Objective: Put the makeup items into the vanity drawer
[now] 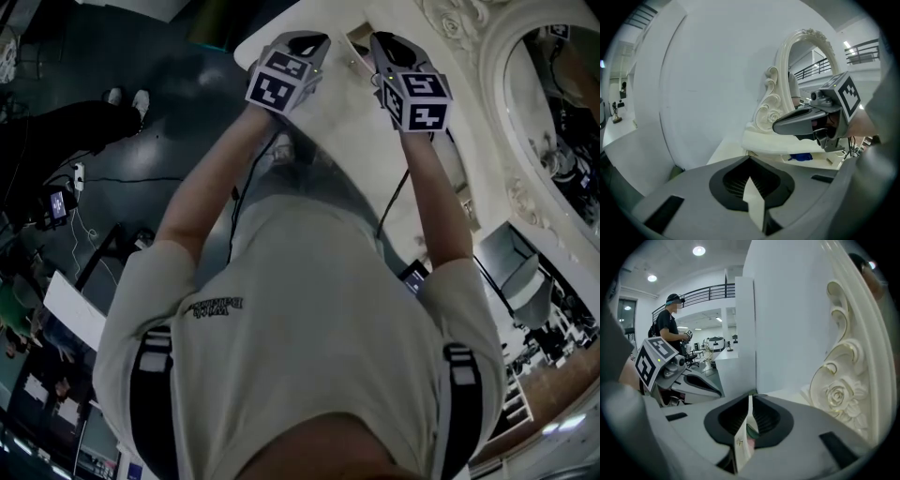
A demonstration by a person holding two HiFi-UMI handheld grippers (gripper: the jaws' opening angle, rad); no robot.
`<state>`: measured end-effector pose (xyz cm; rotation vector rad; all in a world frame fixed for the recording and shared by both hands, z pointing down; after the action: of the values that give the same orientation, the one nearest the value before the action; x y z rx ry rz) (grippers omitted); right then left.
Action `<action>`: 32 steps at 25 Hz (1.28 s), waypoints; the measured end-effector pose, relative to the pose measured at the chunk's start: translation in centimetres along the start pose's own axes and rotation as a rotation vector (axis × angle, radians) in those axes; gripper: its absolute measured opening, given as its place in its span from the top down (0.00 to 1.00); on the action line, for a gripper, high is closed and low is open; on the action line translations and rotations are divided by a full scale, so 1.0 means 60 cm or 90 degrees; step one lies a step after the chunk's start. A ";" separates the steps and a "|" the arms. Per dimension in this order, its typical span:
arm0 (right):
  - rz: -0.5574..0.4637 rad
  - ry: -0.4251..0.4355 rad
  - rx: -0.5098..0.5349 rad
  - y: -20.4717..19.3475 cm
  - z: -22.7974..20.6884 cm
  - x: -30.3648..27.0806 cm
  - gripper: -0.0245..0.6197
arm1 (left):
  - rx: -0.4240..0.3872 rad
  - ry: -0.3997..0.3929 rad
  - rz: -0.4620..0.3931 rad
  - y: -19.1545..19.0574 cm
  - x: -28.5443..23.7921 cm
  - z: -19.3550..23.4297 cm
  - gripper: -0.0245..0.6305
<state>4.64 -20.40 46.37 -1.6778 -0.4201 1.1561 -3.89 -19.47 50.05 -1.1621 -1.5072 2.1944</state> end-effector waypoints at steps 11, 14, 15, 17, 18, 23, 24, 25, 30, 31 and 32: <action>-0.177 -0.005 0.031 0.199 0.034 0.131 0.92 | -0.040 0.021 -0.133 0.169 0.118 -0.028 0.94; -0.228 0.004 0.049 0.251 0.058 0.176 0.96 | -0.036 0.033 -0.178 0.216 0.164 -0.037 0.94; -0.244 0.009 0.054 0.266 0.068 0.190 0.96 | -0.041 0.038 -0.196 0.231 0.181 -0.040 0.94; -0.273 0.017 0.062 0.291 0.087 0.218 0.96 | -0.058 0.043 -0.225 0.258 0.214 -0.046 0.94; -0.286 0.022 0.064 0.302 0.096 0.232 0.96 | -0.066 0.043 -0.235 0.269 0.230 -0.051 0.94; -0.351 0.038 0.073 0.346 0.133 0.305 0.96 | -0.091 0.039 -0.297 0.322 0.304 -0.082 0.94; -0.361 0.040 0.074 0.352 0.138 0.320 0.96 | -0.093 0.037 -0.309 0.331 0.318 -0.090 0.94; -0.370 0.040 0.075 0.357 0.142 0.335 0.96 | -0.096 0.035 -0.320 0.339 0.331 -0.099 0.94; -0.406 0.032 0.079 0.373 0.158 0.396 0.96 | -0.117 0.016 -0.362 0.369 0.385 -0.141 0.94; -0.410 0.032 0.079 0.372 0.162 0.406 0.96 | -0.124 0.014 -0.370 0.372 0.395 -0.150 0.94; -0.415 0.032 0.080 0.370 0.167 0.416 0.96 | -0.134 0.015 -0.377 0.375 0.405 -0.158 0.94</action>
<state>2.80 -6.35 14.49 -1.3083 -0.7743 0.6395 -7.80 -8.70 17.59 -0.6617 -1.8140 1.6529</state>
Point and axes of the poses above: the fingertips, and each gripper's own axes: x backward along the fingers, z to its left, y out of its top, the point moved 1 cm from there along x, backward along the fingers, and after that the axes turned 5 degrees about -z, right-handed, at the moved point
